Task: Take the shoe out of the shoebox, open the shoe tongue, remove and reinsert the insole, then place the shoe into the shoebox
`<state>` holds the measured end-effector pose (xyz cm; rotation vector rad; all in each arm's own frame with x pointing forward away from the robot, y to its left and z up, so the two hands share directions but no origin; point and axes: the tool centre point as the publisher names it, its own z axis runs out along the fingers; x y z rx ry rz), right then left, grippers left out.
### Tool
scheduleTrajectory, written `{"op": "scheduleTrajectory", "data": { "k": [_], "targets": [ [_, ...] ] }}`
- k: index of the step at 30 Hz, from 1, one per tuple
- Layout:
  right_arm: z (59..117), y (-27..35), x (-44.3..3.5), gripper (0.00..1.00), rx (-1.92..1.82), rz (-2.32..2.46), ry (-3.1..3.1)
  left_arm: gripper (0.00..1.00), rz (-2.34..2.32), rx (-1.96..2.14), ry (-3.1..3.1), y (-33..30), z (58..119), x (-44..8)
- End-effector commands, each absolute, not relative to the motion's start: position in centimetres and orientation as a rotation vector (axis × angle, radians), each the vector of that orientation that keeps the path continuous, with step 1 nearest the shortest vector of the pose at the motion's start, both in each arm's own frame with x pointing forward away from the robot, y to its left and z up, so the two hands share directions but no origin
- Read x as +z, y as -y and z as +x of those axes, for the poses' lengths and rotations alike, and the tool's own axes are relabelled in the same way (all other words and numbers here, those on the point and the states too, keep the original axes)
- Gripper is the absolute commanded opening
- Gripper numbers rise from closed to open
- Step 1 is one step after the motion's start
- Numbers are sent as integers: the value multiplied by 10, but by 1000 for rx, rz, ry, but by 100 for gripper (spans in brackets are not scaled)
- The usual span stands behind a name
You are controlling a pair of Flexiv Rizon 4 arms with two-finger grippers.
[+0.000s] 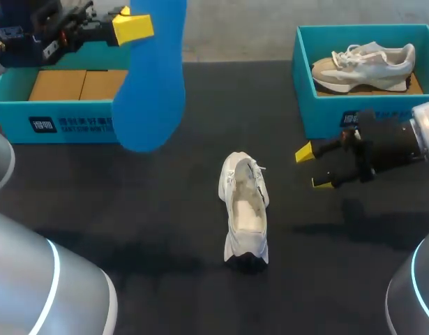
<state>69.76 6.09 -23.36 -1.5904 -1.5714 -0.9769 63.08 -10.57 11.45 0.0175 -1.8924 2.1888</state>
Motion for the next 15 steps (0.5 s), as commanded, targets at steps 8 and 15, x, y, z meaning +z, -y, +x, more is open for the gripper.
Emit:
{"op": "scheduleTrajectory", "data": {
  "k": [8,15],
  "targets": [
    [698,-69,-226,100,-986,-1559,1480,0,-285,2260,1838,112,657,113],
    [700,-72,-222,100,-1008,-1531,1422,0,-489,2348,1829,116,664,111]
  ]
}}
